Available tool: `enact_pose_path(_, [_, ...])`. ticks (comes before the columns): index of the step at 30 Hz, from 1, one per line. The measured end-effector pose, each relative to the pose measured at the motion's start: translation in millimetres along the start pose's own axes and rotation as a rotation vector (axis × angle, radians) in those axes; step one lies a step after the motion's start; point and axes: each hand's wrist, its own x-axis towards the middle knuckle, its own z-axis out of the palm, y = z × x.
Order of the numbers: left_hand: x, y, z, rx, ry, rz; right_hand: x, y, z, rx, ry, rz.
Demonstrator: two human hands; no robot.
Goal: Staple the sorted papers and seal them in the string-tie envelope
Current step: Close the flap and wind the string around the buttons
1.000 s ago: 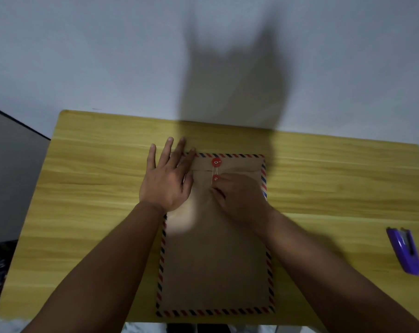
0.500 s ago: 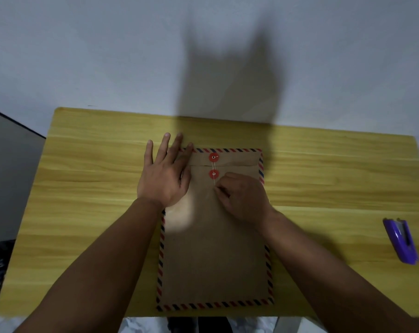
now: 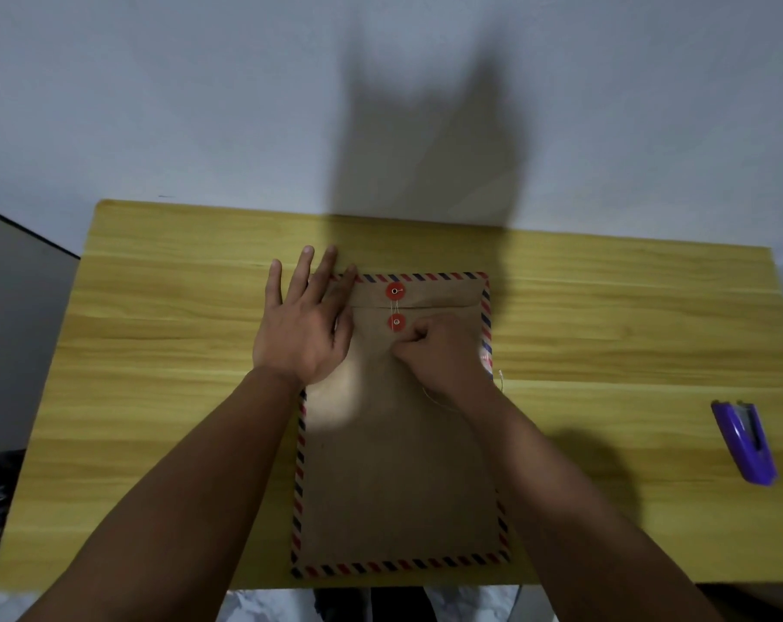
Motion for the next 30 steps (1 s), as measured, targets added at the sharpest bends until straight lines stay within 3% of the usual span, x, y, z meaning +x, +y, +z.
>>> enact_pose_path(4, [-0.3, 0.2, -1.0, -0.022, -0.003, -0.003, 1.4, 4.1, -18.0, -0.035, 0.082, 0.045])
enact_pose_path(9, [-0.2, -0.7, -0.6, -0.024, -0.003, 0.000, 7.8, 7.2, -40.0, -0.140, 0.078, -0.035])
enact_pose_path(15, [0.2, -1.3, 0.3, -0.020, 0.000, 0.003, -10.4, 1.6, -13.3, -0.203, 0.139, -0.513])
enact_pose_path(18, [-0.1, -1.6, 0.6, -0.016, 0.001, 0.003, -15.5, 2.1, -1.1, -0.245, 0.130, -0.665])
enact_pose_path(30, [-0.5, -2.1, 3.2, 0.000, 0.016, 0.002, -15.1, 16.4, -9.1, -0.227, 0.177, -0.575])
